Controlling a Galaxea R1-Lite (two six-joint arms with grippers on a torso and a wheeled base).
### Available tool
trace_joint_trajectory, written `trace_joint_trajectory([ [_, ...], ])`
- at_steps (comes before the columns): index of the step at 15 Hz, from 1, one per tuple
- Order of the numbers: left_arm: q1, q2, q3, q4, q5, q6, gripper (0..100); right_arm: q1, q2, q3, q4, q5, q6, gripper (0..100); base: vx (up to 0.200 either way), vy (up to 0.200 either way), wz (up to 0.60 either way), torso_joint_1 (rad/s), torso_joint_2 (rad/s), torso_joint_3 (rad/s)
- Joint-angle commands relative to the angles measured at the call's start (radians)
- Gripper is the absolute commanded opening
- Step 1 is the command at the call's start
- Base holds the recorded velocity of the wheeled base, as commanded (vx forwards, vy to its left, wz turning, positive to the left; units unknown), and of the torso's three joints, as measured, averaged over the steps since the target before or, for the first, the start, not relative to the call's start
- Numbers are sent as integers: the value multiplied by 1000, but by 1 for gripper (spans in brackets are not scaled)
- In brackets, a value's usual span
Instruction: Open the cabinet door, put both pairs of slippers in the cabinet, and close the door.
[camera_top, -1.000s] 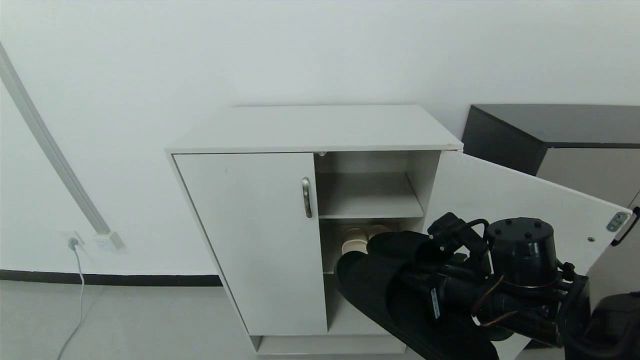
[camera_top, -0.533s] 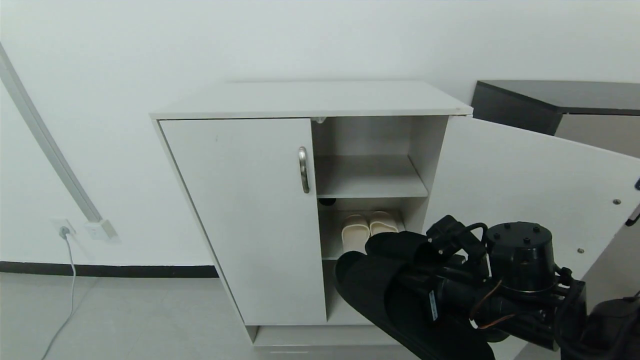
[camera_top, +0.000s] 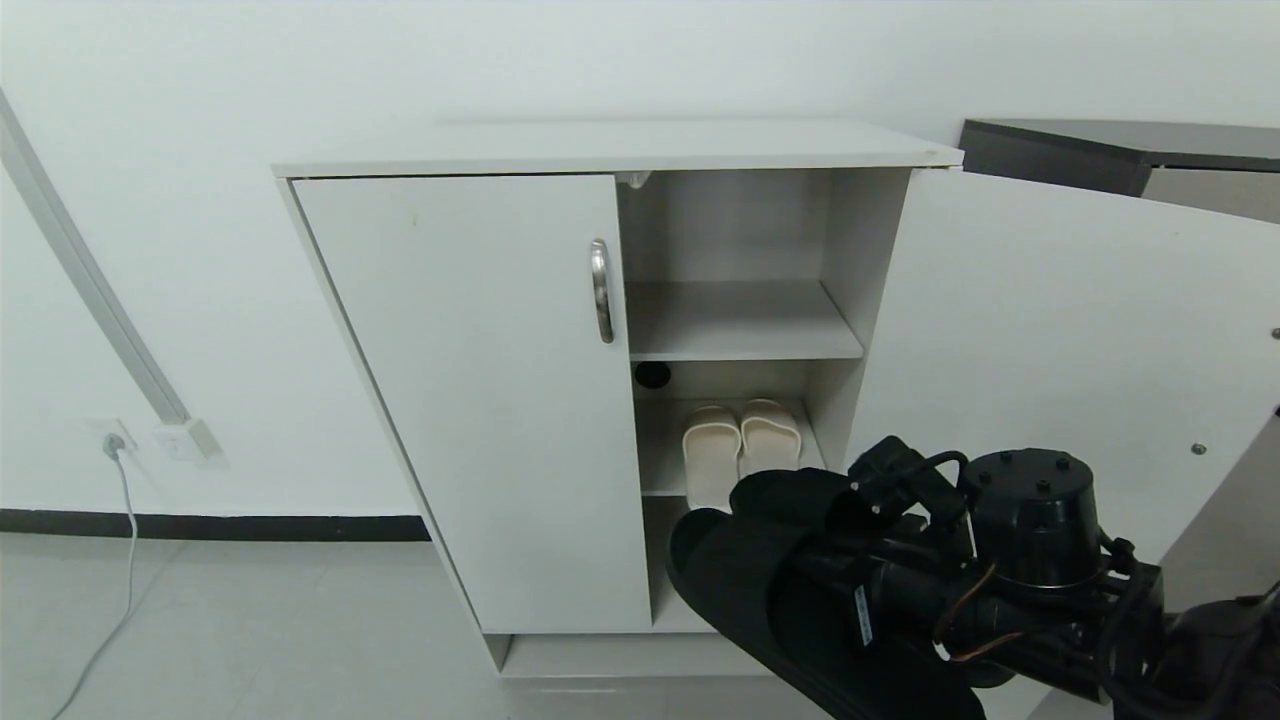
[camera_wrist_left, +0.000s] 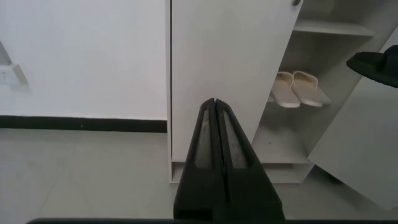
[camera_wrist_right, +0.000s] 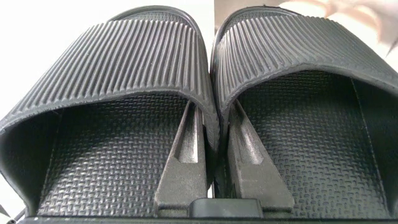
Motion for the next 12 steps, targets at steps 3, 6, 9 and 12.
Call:
trace_joint_trajectory([
  [3, 0, -1, 0, 0, 1, -2, 0, 2, 3, 0, -2, 0, 0, 0, 0, 0, 0, 0, 0, 0],
  [6, 0, -1, 0, 0, 4, -2, 0, 30, 42, -41, -37, -106, -1, 0, 0, 0, 0, -2, 71, 54],
  [9, 0, 1, 0, 0, 2, -7, 0, 125, 197, -230, -17, -442, 36, 0, 0, 0, 0, -1, 87, 58],
  [12, 0, -1, 0, 0, 1, -7, 0, 181, 224, -386, 215, -629, 163, 0, 0, 0, 0, 0, 0, 0],
])
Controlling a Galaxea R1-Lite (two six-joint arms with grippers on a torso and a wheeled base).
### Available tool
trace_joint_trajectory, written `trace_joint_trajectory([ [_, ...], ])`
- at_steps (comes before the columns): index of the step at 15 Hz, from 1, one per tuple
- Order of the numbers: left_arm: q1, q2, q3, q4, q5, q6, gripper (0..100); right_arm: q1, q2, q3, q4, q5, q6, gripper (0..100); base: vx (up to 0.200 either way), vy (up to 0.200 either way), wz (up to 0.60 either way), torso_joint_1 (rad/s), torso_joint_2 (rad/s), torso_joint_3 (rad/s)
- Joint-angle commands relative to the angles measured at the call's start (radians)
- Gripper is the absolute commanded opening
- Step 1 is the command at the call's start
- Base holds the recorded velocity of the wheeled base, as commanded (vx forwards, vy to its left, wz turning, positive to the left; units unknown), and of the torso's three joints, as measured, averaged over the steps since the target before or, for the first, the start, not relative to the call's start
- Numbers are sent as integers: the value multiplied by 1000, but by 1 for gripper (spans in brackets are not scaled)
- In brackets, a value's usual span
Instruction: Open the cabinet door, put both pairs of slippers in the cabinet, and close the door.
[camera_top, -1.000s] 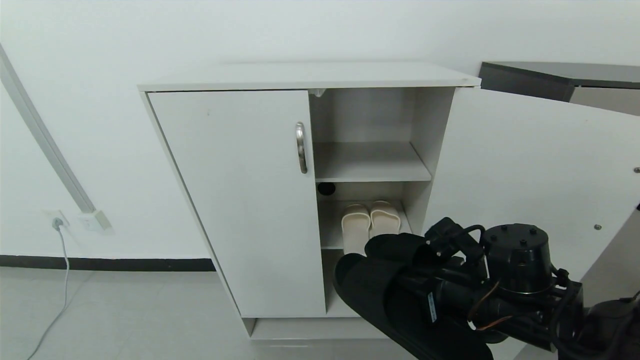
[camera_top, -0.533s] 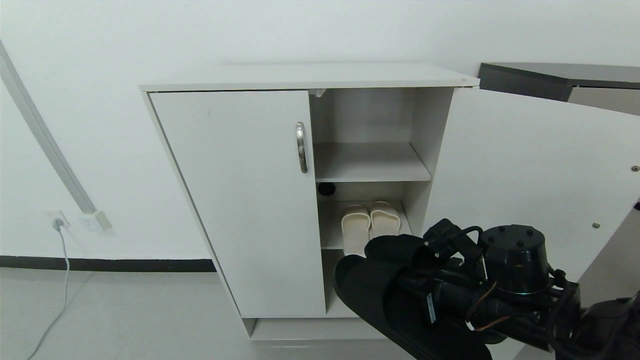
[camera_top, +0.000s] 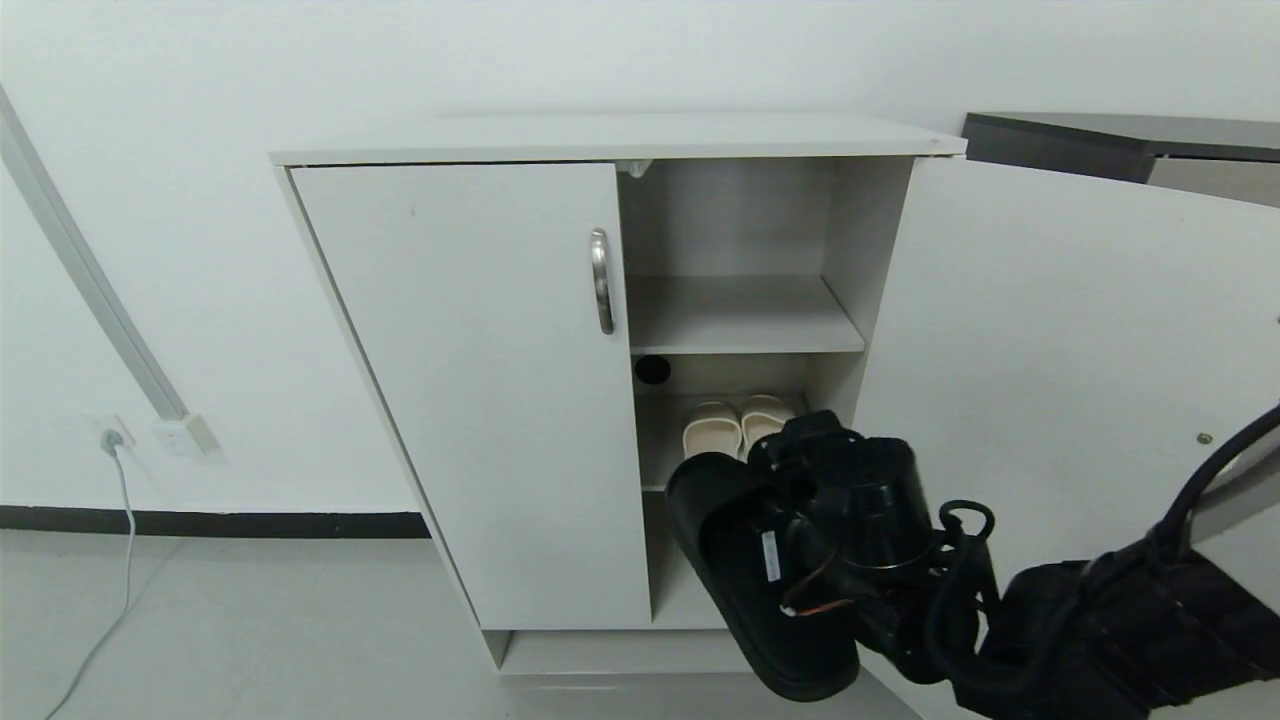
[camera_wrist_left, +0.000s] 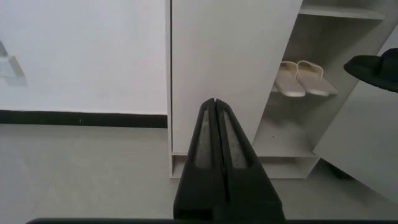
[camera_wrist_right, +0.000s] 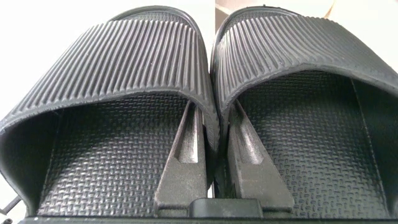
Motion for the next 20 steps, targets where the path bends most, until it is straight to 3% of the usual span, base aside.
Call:
trace_joint_trajectory([
  [1, 0, 1, 0, 0, 0, 1, 0, 39, 49, -129, 114, -116, 75, 0, 0, 0, 0, 0, 0, 0],
  [4, 0, 1, 0, 0, 0, 1, 0, 32, 54, -236, 245, -176, 108, 0, 0, 0, 0, 0, 0, 0],
  [10, 0, 1, 0, 0, 0, 1, 0, 20, 11, -370, 366, -242, 107, 0, 0, 0, 0, 0, 0, 0],
  [20, 0, 1, 0, 0, 0, 1, 0, 12, -24, -545, 502, -250, 98, 0, 0, 0, 0, 0, 0, 0],
])
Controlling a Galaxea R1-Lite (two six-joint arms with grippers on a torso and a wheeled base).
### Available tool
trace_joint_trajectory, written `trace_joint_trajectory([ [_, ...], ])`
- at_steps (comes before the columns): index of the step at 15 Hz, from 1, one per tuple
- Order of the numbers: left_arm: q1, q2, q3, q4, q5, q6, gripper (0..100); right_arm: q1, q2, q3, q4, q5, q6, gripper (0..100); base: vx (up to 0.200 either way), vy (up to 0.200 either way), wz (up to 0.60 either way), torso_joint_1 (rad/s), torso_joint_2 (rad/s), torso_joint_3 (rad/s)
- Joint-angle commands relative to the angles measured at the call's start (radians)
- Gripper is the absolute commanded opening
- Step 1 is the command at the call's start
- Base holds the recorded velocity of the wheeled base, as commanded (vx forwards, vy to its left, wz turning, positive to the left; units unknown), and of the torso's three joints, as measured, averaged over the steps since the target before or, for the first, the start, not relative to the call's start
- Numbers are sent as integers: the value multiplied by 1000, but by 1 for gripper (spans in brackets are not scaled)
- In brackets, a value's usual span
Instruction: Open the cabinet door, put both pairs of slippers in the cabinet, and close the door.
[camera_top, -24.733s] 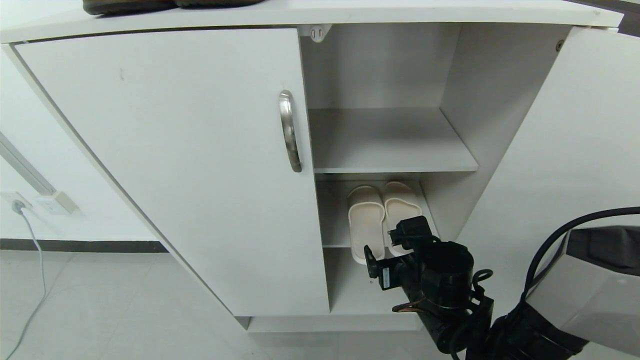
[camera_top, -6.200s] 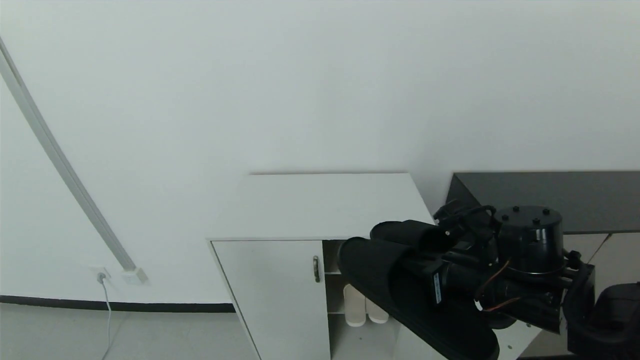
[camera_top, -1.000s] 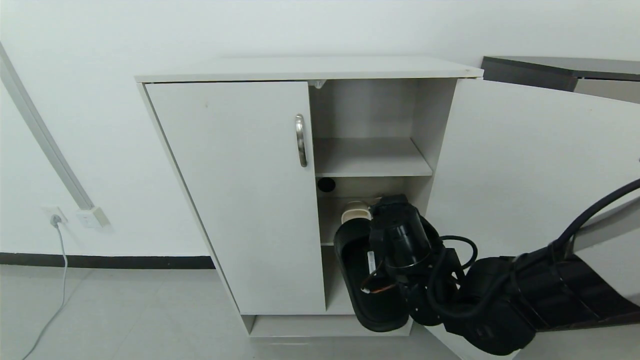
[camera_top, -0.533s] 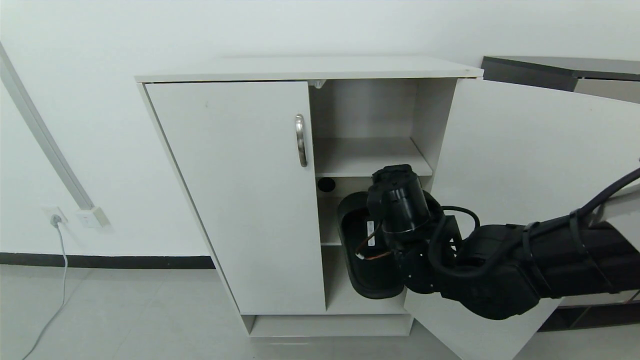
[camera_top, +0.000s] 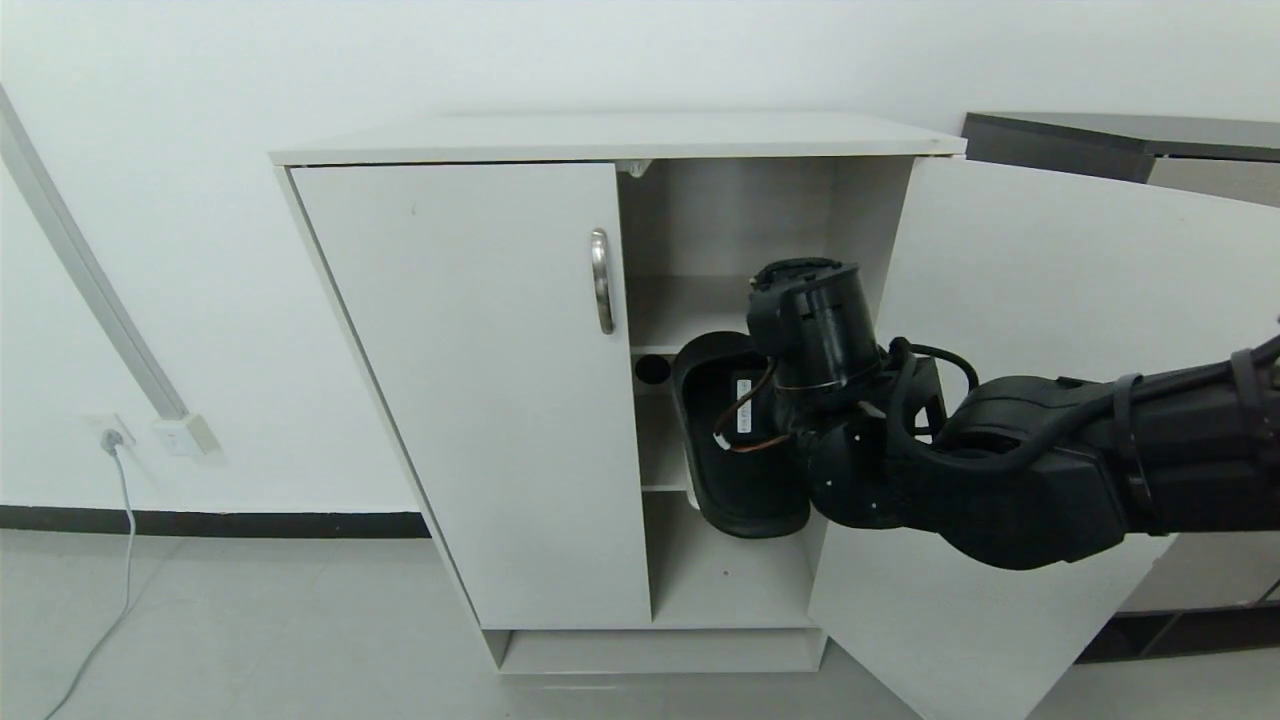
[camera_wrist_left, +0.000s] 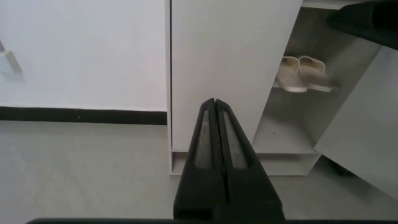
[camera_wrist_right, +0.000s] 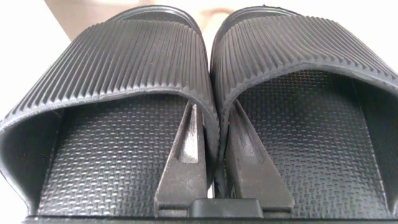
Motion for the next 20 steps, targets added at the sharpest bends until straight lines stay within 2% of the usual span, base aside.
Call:
trace_joint_trajectory([
  [1, 1, 1, 0, 0, 0, 0, 0, -1, -7, -6, 0, 1, 1, 0, 0, 0, 0, 0, 0, 0],
  [2, 1, 1, 0, 0, 0, 0, 0, -1, -5, -7, 0, 1, -1, 0, 0, 0, 0, 0, 0, 0],
  [12, 1, 1, 0, 0, 0, 0, 0, -2, -4, -12, -4, 1, -15, 0, 200, 0, 0, 1, 4, 4],
  [20, 1, 0, 0, 0, 0, -2, 0, -37, 73, -58, -7, 36, -21, 0, 0, 0, 0, 0, 0, 0],
])
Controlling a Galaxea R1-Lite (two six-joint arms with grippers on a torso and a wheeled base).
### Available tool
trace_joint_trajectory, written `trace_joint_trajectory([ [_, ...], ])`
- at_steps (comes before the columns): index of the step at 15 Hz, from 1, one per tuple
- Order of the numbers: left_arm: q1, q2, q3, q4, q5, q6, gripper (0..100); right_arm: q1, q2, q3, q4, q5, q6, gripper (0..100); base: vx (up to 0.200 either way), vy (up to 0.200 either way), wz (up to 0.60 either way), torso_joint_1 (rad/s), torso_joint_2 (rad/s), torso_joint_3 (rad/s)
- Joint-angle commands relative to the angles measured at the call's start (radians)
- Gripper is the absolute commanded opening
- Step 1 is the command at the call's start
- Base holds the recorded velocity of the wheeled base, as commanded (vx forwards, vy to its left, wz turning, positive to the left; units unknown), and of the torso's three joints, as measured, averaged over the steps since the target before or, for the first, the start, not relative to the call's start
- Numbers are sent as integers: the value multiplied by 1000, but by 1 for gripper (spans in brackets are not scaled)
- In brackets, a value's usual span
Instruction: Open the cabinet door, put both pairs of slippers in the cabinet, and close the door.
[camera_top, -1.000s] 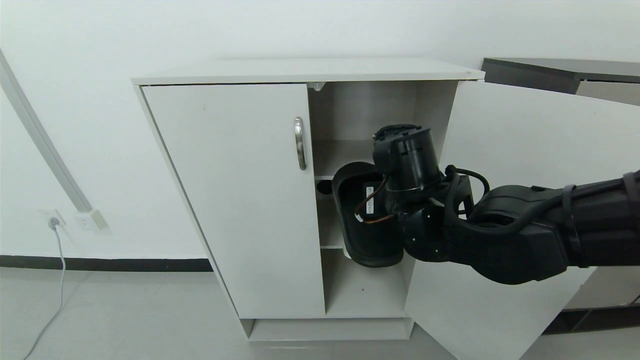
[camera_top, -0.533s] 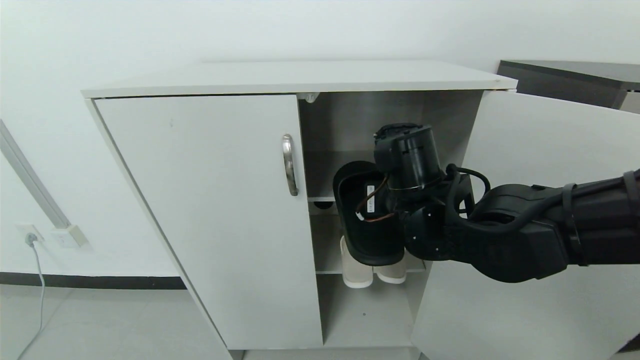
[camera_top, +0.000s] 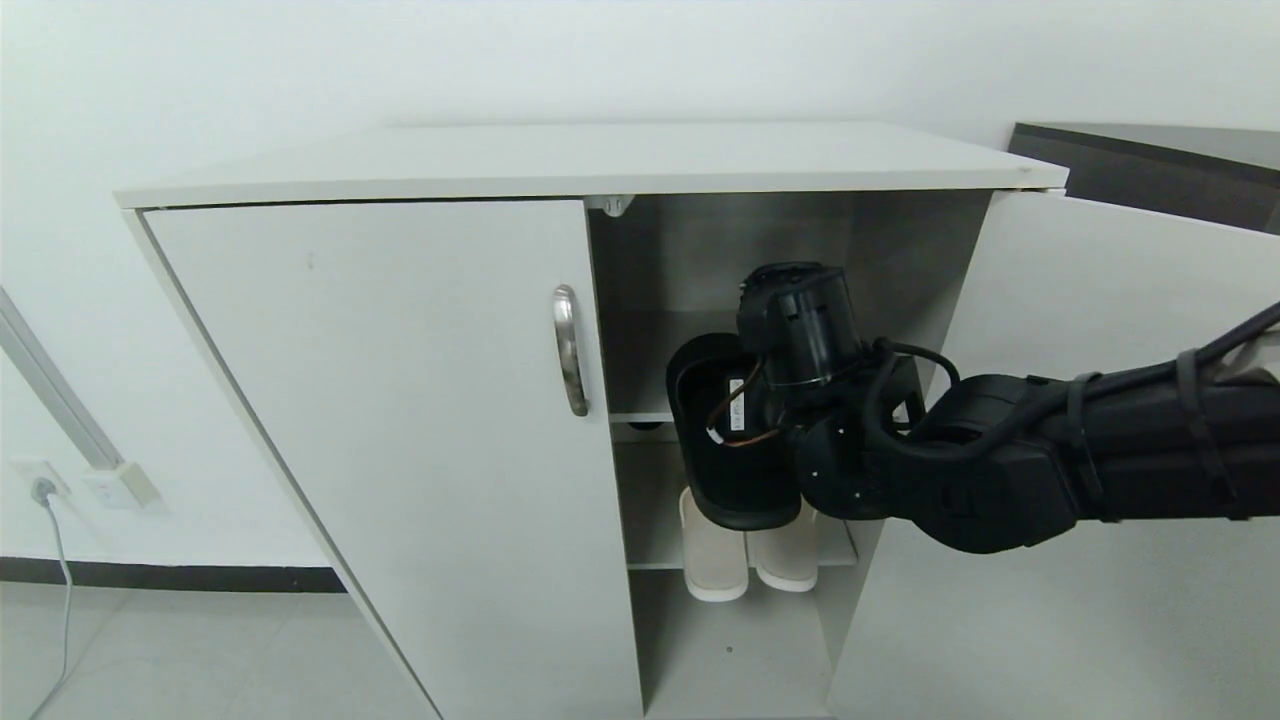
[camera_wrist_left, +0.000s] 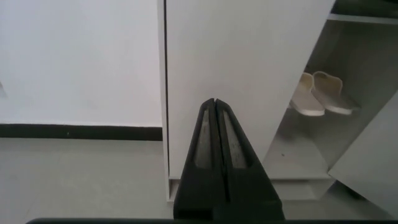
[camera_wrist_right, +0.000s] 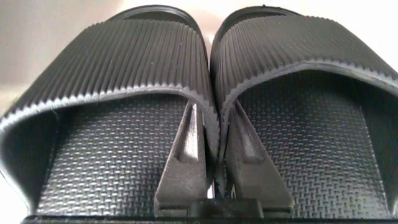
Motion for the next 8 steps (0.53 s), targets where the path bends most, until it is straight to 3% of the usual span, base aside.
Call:
trace_joint_trajectory([
  [1, 0, 1, 0, 0, 0, 0, 0, -20, 38, -34, 0, 23, 0, 0, 0, 0, 0, 0, 0, 0],
  [8, 0, 0, 0, 0, 0, 0, 0, -60, 132, -253, 95, 43, -2, 0, 0, 0, 0, 0, 0, 0],
])
